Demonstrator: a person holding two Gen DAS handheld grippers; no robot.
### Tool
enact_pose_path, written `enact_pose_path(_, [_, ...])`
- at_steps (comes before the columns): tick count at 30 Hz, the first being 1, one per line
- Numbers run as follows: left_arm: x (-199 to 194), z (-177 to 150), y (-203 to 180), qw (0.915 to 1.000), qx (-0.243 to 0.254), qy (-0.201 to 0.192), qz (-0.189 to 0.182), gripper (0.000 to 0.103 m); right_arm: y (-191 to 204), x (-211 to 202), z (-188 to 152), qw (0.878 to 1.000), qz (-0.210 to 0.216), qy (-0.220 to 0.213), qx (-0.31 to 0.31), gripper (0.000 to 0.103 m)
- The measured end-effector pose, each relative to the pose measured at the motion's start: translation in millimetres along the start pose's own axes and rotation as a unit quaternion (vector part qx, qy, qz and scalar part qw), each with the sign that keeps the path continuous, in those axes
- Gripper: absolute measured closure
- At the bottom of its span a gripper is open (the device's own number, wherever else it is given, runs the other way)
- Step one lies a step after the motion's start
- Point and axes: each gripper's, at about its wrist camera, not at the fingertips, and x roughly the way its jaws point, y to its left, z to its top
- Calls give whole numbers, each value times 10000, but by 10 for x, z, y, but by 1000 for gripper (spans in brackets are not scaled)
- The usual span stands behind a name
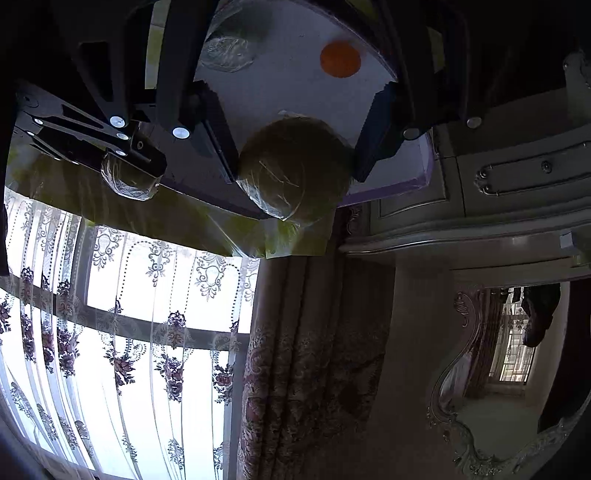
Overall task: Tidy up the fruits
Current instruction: 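Carry the grapefruit and yellow fruit into the purple box and release both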
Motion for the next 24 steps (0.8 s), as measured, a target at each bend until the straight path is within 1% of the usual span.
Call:
enact_pose_path(3, [67, -23, 132, 9998, -97, 128, 123, 43, 173, 150, 0, 9997, 90, 142, -192, 39])
enact_pose_path(7, [148, -70, 260, 9992, -116, 281, 249, 43, 265, 312, -56, 9987, 142, 374, -325, 39])
enact_pose_path(12, [291, -181, 367, 9967, -237, 721, 288, 43, 343, 514, -146, 9957, 83, 744, -542, 39])
enact_pose_path(13, [320, -199, 376, 9963, -199, 771, 323, 42, 346, 543, -179, 9951, 53, 803, -575, 39])
enact_pose_path(15, [318, -214, 339, 9966, -84, 739, 353, 42, 373, 574, -234, 9938, -71, 824, -742, 39])
enact_pose_path(18, [312, -227, 336, 9962, -73, 762, 414, 41, 423, 582, -262, 9918, -135, 854, -944, 38])
enact_pose_path(24, [287, -235, 335, 9961, -96, 750, 461, 40, 398, 556, -262, 9927, -106, 828, -871, 35])
